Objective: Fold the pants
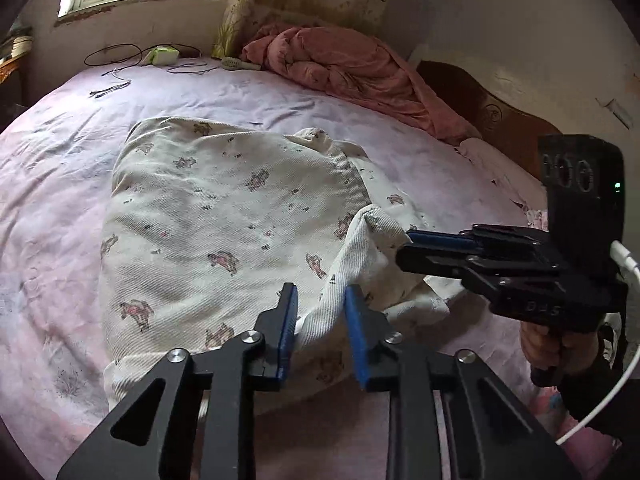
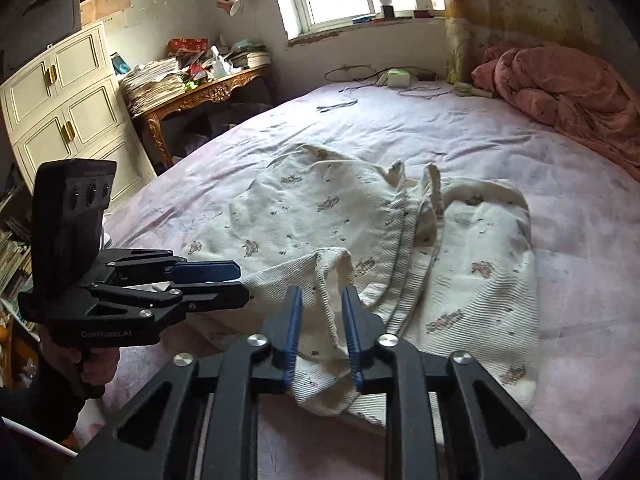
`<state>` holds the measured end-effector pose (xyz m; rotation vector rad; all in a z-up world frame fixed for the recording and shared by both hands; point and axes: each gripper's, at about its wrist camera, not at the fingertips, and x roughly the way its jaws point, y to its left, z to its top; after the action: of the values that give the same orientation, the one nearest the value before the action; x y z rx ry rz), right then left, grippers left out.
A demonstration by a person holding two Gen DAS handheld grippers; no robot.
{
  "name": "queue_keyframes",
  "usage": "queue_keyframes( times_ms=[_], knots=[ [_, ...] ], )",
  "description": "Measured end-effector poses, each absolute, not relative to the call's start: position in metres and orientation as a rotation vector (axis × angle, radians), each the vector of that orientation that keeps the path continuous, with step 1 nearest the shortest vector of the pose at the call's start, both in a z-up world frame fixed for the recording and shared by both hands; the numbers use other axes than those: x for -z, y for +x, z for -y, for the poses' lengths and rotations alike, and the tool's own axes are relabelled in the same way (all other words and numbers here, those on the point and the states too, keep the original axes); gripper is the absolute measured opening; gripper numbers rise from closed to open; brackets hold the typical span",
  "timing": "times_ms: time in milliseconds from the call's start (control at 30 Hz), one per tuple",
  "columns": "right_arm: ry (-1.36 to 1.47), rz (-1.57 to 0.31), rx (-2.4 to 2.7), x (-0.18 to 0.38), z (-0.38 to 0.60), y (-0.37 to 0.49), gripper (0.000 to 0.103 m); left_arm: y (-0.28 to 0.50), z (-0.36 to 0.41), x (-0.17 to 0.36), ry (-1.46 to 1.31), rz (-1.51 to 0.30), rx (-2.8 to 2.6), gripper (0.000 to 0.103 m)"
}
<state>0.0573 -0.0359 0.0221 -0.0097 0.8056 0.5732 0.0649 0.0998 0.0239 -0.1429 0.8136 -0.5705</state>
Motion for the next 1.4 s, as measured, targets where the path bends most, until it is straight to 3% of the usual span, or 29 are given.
queue_keyframes(
  times_ms=[333,433,567,800,1033,1400],
  knots=[
    [0.081,-0.882,-0.65,0.002,0.029,0.069,0.02,0.048,-0.1,-0.012,-0.105,-0.857,0.577,0.013],
    [0.027,-0.892,-0.7,0.003,0.025,0.058,0.01,0.047,-0.105,-0.015,-0.13,-0.852,0.592,0.013],
    [-0.073,-0.91,-0.675,0.012,0.026,0.041,0.01,0.049,-0.102,-0.03,-0.115,-0.803,0.591,0.027],
    [-0.085,-0.912,-0.641,0.018,0.034,0.028,0.01,0.073,-0.075,-0.05,-0.027,-0.734,0.489,0.027],
    [-0.068,-0.91,-0.594,0.008,0.052,0.01,0.01,0.059,-0.039,-0.01,0.023,-0.852,0.571,0.0],
    [0.024,-0.803,-0.503,-0.038,0.071,0.047,0.01,0.029,-0.049,0.011,-0.069,-0.806,0.516,0.0]
  ],
)
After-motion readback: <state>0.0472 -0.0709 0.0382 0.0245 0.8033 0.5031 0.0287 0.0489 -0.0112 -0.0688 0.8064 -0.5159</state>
